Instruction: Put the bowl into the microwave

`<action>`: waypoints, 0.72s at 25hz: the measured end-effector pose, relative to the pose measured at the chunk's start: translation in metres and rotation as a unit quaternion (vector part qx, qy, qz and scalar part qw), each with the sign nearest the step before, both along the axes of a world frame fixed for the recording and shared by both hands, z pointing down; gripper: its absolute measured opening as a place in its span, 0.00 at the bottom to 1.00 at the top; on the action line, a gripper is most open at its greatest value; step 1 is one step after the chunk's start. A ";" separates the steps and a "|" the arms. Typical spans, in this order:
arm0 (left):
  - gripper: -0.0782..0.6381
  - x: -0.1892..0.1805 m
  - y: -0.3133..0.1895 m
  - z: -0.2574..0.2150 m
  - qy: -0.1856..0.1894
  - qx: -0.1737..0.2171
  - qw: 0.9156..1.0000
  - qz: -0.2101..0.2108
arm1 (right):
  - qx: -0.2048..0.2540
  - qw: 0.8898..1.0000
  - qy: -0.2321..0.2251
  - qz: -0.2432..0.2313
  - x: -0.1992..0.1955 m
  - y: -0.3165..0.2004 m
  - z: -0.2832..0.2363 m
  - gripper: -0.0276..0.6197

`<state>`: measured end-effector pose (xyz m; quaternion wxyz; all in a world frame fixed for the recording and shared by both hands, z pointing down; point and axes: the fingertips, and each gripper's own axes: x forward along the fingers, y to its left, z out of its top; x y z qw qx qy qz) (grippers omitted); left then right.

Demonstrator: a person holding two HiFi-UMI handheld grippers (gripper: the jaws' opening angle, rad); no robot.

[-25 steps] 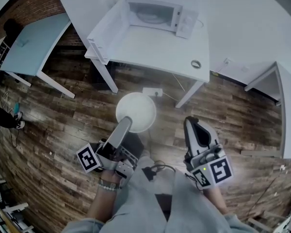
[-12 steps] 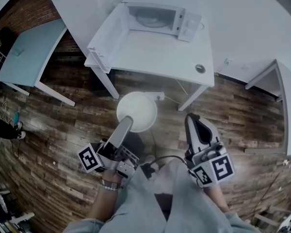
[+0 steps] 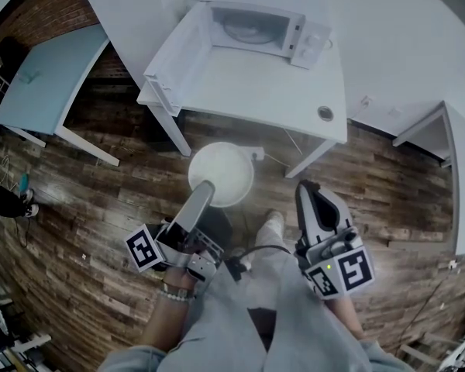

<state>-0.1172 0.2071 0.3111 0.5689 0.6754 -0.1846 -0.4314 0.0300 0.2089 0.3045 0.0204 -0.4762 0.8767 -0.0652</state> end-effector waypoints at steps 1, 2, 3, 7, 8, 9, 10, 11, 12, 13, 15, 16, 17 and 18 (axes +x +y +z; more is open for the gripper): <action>0.47 0.000 -0.002 -0.001 0.000 0.001 1.000 -0.002 | 0.001 1.000 0.000 -0.002 0.000 -0.003 0.000 0.05; 0.47 -0.001 -0.005 -0.001 -0.001 0.002 1.000 -0.005 | 0.002 1.000 -0.001 -0.005 0.000 -0.006 -0.001 0.05; 0.47 -0.001 -0.008 -0.002 -0.002 0.003 1.000 -0.008 | 0.003 1.000 -0.002 -0.007 -0.001 -0.010 -0.001 0.05; 0.47 0.001 -0.022 -0.005 -0.006 0.007 1.000 -0.021 | 0.005 1.000 -0.005 -0.026 -0.002 -0.029 0.000 0.05; 0.47 0.002 -0.026 -0.005 -0.007 0.006 1.000 -0.024 | 0.005 0.999 -0.005 -0.031 -0.003 -0.035 0.000 0.05; 0.47 0.003 -0.030 -0.004 -0.008 0.004 1.000 -0.028 | 0.004 0.999 -0.006 -0.037 -0.003 -0.041 0.000 0.05; 0.47 0.005 -0.035 -0.004 -0.009 0.003 0.999 -0.032 | 0.003 0.999 -0.006 -0.042 -0.003 -0.048 0.000 0.05; 0.47 0.007 -0.040 -0.004 -0.009 0.002 0.999 -0.035 | 0.003 0.999 -0.006 -0.047 -0.003 -0.055 0.000 0.05; 0.47 0.009 -0.045 -0.004 -0.008 0.000 0.999 -0.038 | 0.002 0.999 -0.006 -0.053 -0.003 -0.061 0.000 0.05; 0.47 0.011 -0.051 -0.004 -0.008 -0.001 0.999 -0.041 | 0.002 0.998 -0.005 -0.058 -0.002 -0.067 -0.001 0.05; 0.47 0.015 -0.063 -0.007 -0.005 -0.001 0.999 -0.050 | 0.004 0.998 -0.003 -0.069 0.000 -0.082 -0.003 0.05; 0.47 0.016 -0.069 -0.008 -0.004 0.000 0.998 -0.055 | 0.005 0.997 -0.002 -0.074 0.002 -0.090 -0.004 0.05; 0.47 0.018 -0.076 -0.010 -0.003 0.000 0.998 -0.061 | 0.006 0.997 -0.001 -0.079 0.004 -0.099 -0.006 0.05; 0.47 0.020 -0.083 -0.011 -0.002 0.001 0.998 -0.067 | 0.006 0.996 0.001 -0.084 0.007 -0.108 -0.007 0.05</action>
